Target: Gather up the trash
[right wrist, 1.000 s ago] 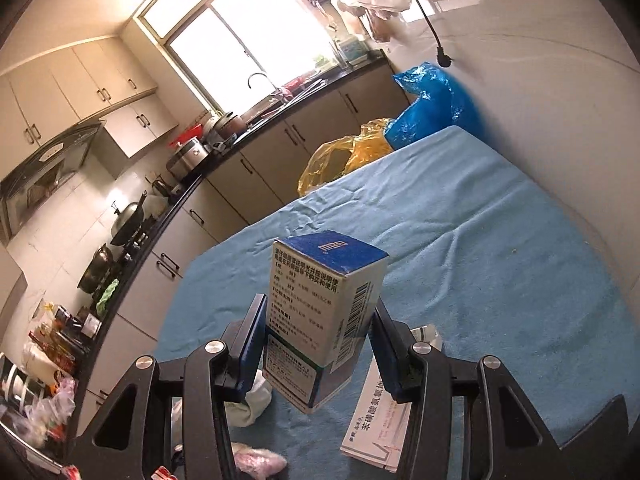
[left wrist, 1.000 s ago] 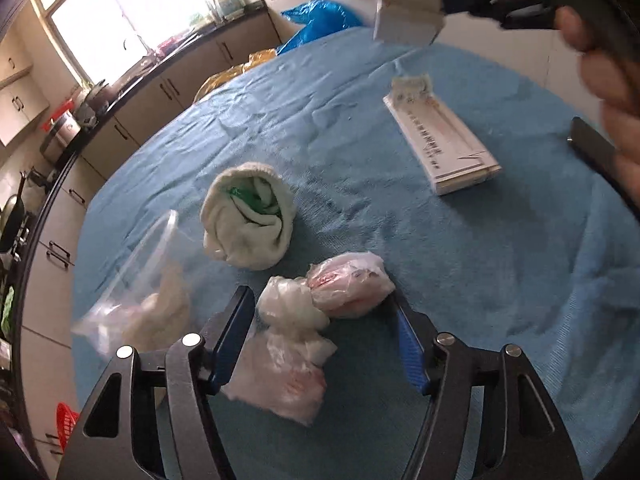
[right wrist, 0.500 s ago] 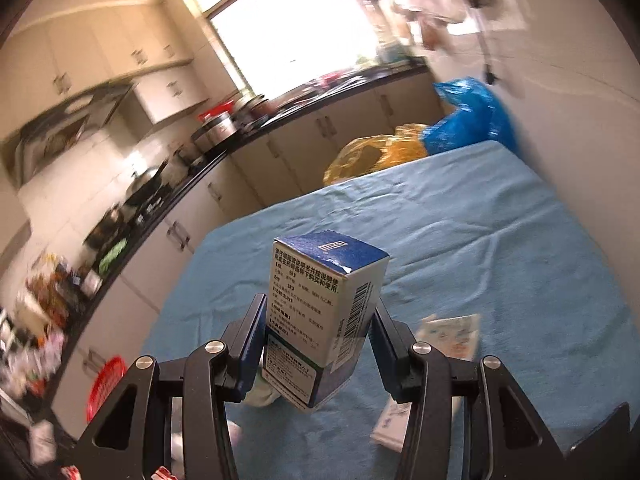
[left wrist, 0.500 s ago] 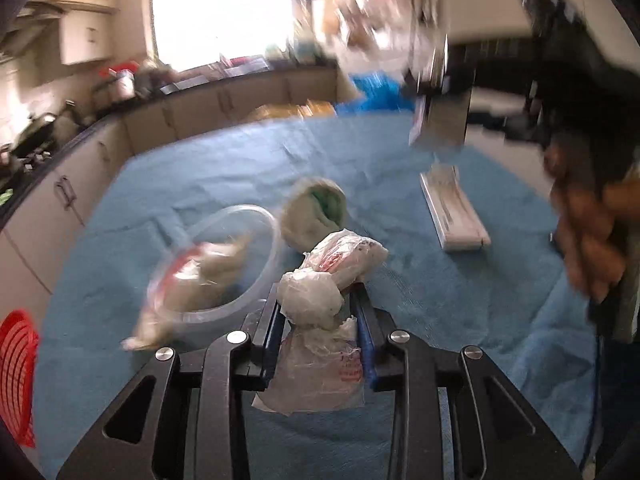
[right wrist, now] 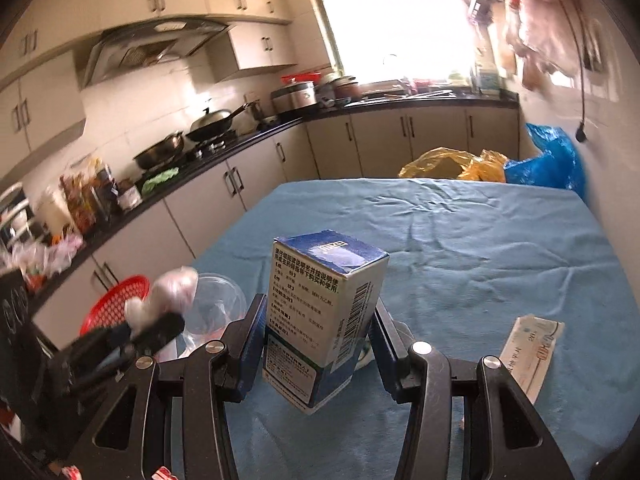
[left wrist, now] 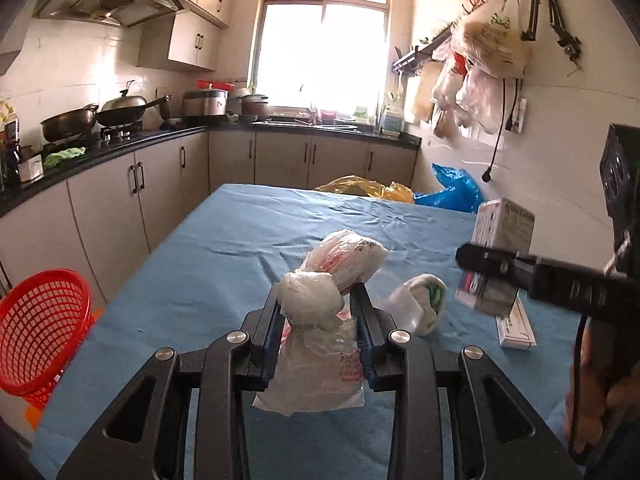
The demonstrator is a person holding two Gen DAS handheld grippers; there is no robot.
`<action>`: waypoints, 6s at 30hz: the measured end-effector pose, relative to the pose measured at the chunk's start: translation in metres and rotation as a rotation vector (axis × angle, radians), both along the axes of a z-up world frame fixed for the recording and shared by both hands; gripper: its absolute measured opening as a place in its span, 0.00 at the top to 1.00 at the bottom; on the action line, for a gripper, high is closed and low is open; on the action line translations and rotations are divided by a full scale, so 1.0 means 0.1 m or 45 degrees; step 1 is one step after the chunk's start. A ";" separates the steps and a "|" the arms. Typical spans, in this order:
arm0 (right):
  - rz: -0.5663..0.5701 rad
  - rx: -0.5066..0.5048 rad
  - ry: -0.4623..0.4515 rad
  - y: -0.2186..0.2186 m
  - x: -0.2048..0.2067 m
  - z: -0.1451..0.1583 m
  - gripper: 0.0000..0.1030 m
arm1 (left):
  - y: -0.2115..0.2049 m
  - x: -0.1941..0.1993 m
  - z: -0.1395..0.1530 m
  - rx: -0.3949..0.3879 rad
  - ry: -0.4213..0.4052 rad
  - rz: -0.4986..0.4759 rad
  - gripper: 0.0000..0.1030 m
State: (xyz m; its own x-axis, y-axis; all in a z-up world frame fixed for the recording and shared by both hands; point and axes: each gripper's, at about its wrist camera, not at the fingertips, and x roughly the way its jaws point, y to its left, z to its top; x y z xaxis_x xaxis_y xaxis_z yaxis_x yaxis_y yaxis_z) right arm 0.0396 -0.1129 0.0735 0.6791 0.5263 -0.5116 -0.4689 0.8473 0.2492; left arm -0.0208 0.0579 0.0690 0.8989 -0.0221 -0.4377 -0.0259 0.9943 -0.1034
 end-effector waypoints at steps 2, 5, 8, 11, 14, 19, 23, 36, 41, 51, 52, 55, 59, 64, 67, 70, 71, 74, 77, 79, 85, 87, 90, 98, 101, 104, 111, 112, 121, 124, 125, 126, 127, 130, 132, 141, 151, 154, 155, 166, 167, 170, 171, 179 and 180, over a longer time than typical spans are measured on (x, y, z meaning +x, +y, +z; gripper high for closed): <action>0.018 -0.009 0.000 0.05 -0.03 -0.02 0.49 | 0.03 -0.01 0.01 -0.001 -0.007 0.028 0.70; 0.036 -0.022 -0.002 0.08 -0.04 -0.03 0.49 | 0.07 -0.04 0.03 -0.010 -0.019 0.071 0.70; 0.037 -0.025 -0.010 0.08 -0.04 -0.03 0.49 | 0.14 -0.09 0.05 -0.024 -0.040 0.108 0.70; 0.031 -0.016 -0.004 0.05 -0.02 -0.04 0.49 | 0.18 -0.10 0.05 -0.028 -0.042 0.139 0.70; 0.030 -0.012 0.002 0.04 -0.02 -0.03 0.49 | 0.20 -0.09 0.06 -0.031 -0.047 0.158 0.70; 0.030 -0.012 -0.014 0.05 -0.06 -0.01 0.49 | 0.15 -0.08 0.04 -0.008 -0.034 0.151 0.70; 0.019 -0.013 -0.024 0.05 -0.07 0.01 0.49 | 0.11 -0.07 0.04 0.003 -0.035 0.141 0.70; 0.005 -0.030 -0.029 0.09 -0.06 -0.02 0.49 | 0.12 -0.07 0.04 0.016 -0.037 0.156 0.69; -0.001 -0.023 -0.035 0.06 -0.07 -0.01 0.49 | 0.10 -0.07 0.03 0.024 -0.031 0.160 0.69; -0.002 -0.009 -0.045 0.03 -0.08 0.00 0.49 | 0.08 -0.04 0.02 0.044 -0.020 0.177 0.69; -0.002 -0.008 -0.047 0.03 -0.08 0.00 0.49 | 0.09 -0.03 0.02 0.043 -0.019 0.178 0.69; -0.005 -0.003 -0.049 0.02 -0.09 0.00 0.49 | 0.10 -0.03 0.01 0.045 -0.015 0.183 0.69; -0.008 0.000 -0.049 0.03 -0.09 0.01 0.49 | 0.10 -0.03 0.00 0.053 -0.011 0.188 0.69; -0.010 0.000 -0.052 0.03 -0.08 0.01 0.49 | 0.11 -0.03 0.00 0.053 -0.009 0.189 0.69; -0.012 -0.002 -0.052 0.02 -0.08 0.00 0.49 | 0.11 -0.03 -0.01 0.055 -0.008 0.191 0.69; -0.016 -0.002 -0.051 0.03 -0.08 0.00 0.49 | 0.12 -0.03 -0.02 0.057 -0.003 0.193 0.69; -0.017 -0.001 -0.051 0.03 -0.09 0.00 0.49 | 0.13 -0.03 -0.02 0.058 -0.003 0.193 0.69; -0.022 -0.002 -0.052 0.03 -0.09 0.01 0.49 | 0.13 -0.03 -0.03 0.067 -0.002 0.196 0.69; -0.028 -0.001 -0.050 0.03 -0.09 0.01 0.49 | 0.14 -0.03 -0.03 0.070 0.001 0.197 0.69; -0.032 -0.001 -0.050 0.04 -0.09 0.01 0.49 | 0.13 -0.02 -0.03 0.073 0.004 0.198 0.69; -0.034 -0.001 -0.049 0.04 -0.10 0.01 0.49 | 0.13 -0.02 -0.03 0.076 0.003 0.201 0.69; -0.034 0.000 -0.052 0.04 -0.10 0.01 0.49 | 0.13 -0.02 -0.03 0.078 0.004 0.202 0.69; -0.034 0.001 -0.054 0.04 -0.10 0.01 0.49 | 0.14 -0.02 -0.04 0.076 0.004 0.204 0.69; -0.067 0.005 -0.066 0.03 -0.09 0.02 0.49 | 0.18 -0.02 -0.03 0.079 0.008 0.210 0.69; -0.117 0.018 -0.072 0.00 -0.10 0.06 0.49 | 0.21 -0.03 -0.01 0.076 0.007 0.209 0.69; -0.149 0.052 -0.054 -0.02 -0.17 0.12 0.49 | 0.25 -0.04 0.01 0.036 0.018 0.209 0.69; -0.051 0.101 -0.029 0.21 -0.49 0.19 0.49 | 0.45 -0.33 0.14 -0.007 0.010 0.211 0.69; -0.026 0.092 -0.033 0.30 -0.54 0.22 0.49 | 0.51 -0.38 0.15 -0.019 0.012 0.214 0.69; 0.193 0.016 0.005 1.07 -0.68 0.28 0.49 | 1.21 -0.74 0.22 -0.108 0.031 0.345 0.69; 0.268 0.004 0.066 1.38 -0.64 0.26 0.49 | 1.53 -0.83 0.19 -0.155 0.054 0.401 0.69; 0.294 0.001 0.087 1.48 -0.62 0.26 0.49 | 1.63 -0.85 0.17 -0.165 0.064 0.418 0.69; 0.326 -0.006 0.104 1.61 -0.61 0.25 0.49 | 1.76 -0.87 0.16 -0.179 0.075 0.445 0.69; 0.350 -0.015 0.114 1.72 -0.60 0.25 0.49 | 1.85 -0.89 0.14 -0.191 0.077 0.465 0.69; 0.415 -0.049 0.141 2.10 -0.55 0.22 0.49 | 2.20 -0.94 0.09 -0.225 0.108 0.513 0.69; 0.452 -0.065 0.156 2.31 -0.51 0.20 0.48 | 2.39 -0.97 0.04 -0.242 0.127 0.545 0.69; 0.574 -0.131 0.244 3.32 -0.26 0.02 0.47 | 2.92 -0.91 -0.14 -0.307 0.186 0.615 0.69; 0.528 -0.058 0.200 3.12 -0.22 0.16 0.39 | 3.02 -0.98 -0.11 -0.315 0.145 0.641 0.46; 0.487 -0.032 0.150 2.81 -0.32 0.26 0.38 | 2.85 -0.99 -0.04 -0.308 0.126 0.590 0.46; 0.464 -0.029 0.129 2.68 -0.37 0.28 0.38 | 2.77 -0.99 -0.01 -0.300 0.123 0.565 0.45; 0.207 0.117 0.061 1.11 -0.59 0.38 0.38 | 1.49 -0.72 0.06 -0.151 0.197 0.189 0.29; 0.167 0.126 0.045 0.94 -0.60 0.39 0.37 | 1.37 -0.70 0.05 -0.141 0.206 0.148 0.28; 0.048 0.170 0.016 0.48 -0.61 0.41 0.32 | 0.96 -0.64 0.04 -0.100 0.234 0.005 0.22; 0.011 0.188 0.017 0.32 -0.60 0.40 0.31 | 0.86 -0.63 0.04 -0.095 0.238 -0.031 0.20; -0.182 0.298 0.080 -0.60 -0.52 0.18 0.30 | -0.04 -0.37 -0.14 0.083 0.339 -0.293 0.16; -0.207 0.309 0.087 -0.70 -0.51 0.16 0.30 | -0.11 -0.29 -0.17 0.112 0.351 -0.292 0.16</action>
State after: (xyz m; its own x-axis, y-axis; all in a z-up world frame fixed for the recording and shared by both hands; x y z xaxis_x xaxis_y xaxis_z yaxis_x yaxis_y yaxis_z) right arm -0.0113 -0.1833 0.0890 0.7328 0.5259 -0.4318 -0.3068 0.8218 0.4802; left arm -0.0503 0.0470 0.0519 0.7230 -0.1610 -0.6719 0.1841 0.9822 -0.0374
